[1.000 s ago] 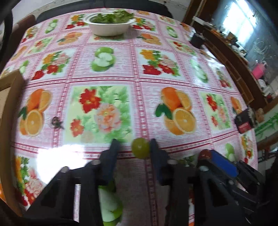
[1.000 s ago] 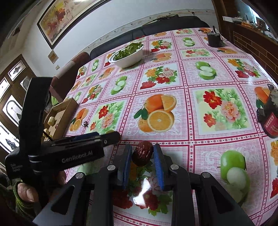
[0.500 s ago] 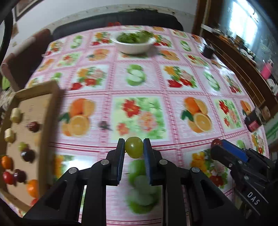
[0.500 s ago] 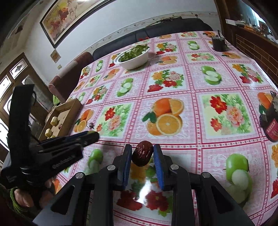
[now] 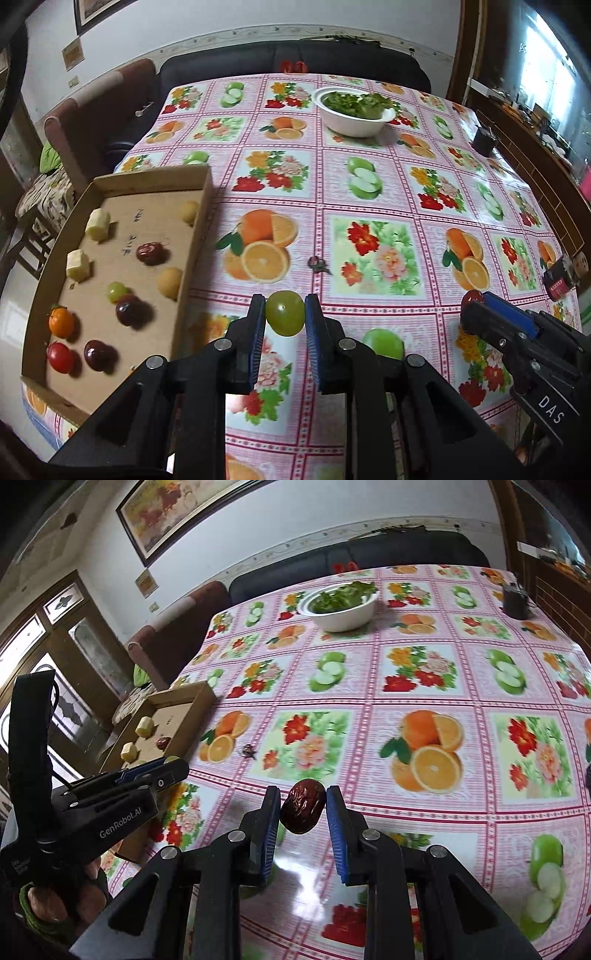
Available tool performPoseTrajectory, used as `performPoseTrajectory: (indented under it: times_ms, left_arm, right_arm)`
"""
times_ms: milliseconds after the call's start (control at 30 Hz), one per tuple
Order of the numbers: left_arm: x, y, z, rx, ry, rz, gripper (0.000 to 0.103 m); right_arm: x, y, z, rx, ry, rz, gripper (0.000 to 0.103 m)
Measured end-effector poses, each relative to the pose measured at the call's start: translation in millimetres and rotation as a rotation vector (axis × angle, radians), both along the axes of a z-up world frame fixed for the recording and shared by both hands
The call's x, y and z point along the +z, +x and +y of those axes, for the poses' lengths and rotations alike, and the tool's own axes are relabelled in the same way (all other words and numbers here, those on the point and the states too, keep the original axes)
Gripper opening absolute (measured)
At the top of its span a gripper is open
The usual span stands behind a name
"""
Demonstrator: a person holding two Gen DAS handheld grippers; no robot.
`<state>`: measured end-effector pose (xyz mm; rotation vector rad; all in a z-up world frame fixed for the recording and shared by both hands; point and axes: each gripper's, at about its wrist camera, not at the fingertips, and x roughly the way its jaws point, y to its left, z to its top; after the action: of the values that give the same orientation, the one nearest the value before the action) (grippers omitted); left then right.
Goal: Organize fruits
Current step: 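Carry the grape in the left tool to the tray while the right tool carries its date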
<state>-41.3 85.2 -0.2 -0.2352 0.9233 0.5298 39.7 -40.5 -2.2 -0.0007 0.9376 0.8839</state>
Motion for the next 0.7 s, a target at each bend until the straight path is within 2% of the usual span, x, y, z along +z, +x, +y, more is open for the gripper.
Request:
performPoseTrajectory:
  times_ms: [700]
  left_arm:
    - [9.3,-34.6,38.3,0.104,0.035,-0.027,0.019]
  right_arm:
    - [21.2,-9.0,51.0,0.08,0.021,-0.043,0.026]
